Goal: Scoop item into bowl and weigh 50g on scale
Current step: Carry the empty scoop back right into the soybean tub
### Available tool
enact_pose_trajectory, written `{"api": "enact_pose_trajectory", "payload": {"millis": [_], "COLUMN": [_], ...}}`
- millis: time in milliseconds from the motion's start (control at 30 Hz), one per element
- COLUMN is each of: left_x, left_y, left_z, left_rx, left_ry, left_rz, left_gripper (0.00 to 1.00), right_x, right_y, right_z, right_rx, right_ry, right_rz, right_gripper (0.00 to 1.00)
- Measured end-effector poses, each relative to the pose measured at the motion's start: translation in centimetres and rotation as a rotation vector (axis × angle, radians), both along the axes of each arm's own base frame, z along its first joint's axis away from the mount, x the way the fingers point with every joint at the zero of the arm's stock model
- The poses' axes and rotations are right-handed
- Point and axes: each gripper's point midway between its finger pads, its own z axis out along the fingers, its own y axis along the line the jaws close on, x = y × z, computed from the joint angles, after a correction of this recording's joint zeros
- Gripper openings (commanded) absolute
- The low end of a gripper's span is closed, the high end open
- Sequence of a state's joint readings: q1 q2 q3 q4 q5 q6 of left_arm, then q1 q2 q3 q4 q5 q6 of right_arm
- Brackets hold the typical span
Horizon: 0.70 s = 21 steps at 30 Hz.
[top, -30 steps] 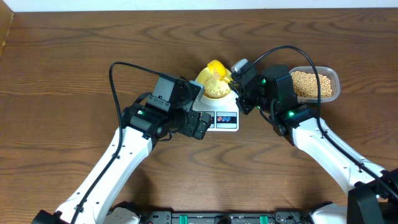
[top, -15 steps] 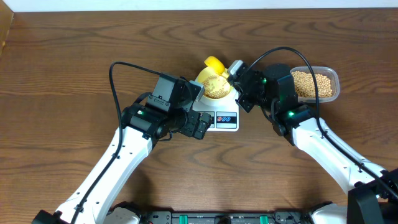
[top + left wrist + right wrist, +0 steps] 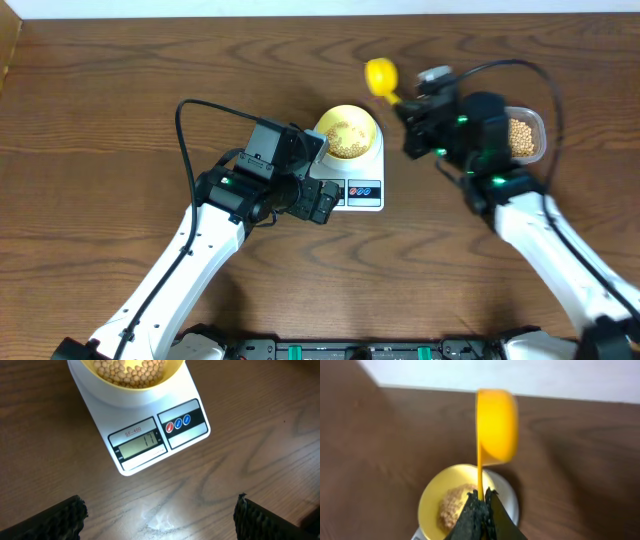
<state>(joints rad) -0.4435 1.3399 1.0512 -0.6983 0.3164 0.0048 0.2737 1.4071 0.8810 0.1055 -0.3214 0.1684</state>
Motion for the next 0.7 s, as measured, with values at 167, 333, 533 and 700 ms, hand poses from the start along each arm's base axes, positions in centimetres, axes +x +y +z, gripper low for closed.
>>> {"api": "enact_pose_trajectory", "payload": {"millis": [167, 333, 533, 700], "left_x": [0.0, 0.0, 0.0, 0.0], "left_y": [0.0, 0.0, 0.0, 0.0], "left_z": [0.0, 0.0, 0.0, 0.0], "left_rx": [0.0, 0.0, 0.0, 0.0], "left_ry": [0.0, 0.001, 0.0, 0.0], "left_rz": [0.0, 0.0, 0.0, 0.0], "left_gripper": [0.96, 0.96, 0.96, 0.96], "right_x": [-0.6, -2.8, -5.0, -5.5], "right_y": [-8.5, -15.3, -19.2, -20.6], "right_z": [1.9, -1.1, -4.6, -6.3], "right_rx": [0.027, -0.046, -0.179, -0.248], "right_ry": [0.06, 0.223, 0.366, 0.421], "right_rz": [-0.253, -0.5, -0.678, -0.74], "right_gripper": [0.01, 0.01, 0.01, 0.01]}}
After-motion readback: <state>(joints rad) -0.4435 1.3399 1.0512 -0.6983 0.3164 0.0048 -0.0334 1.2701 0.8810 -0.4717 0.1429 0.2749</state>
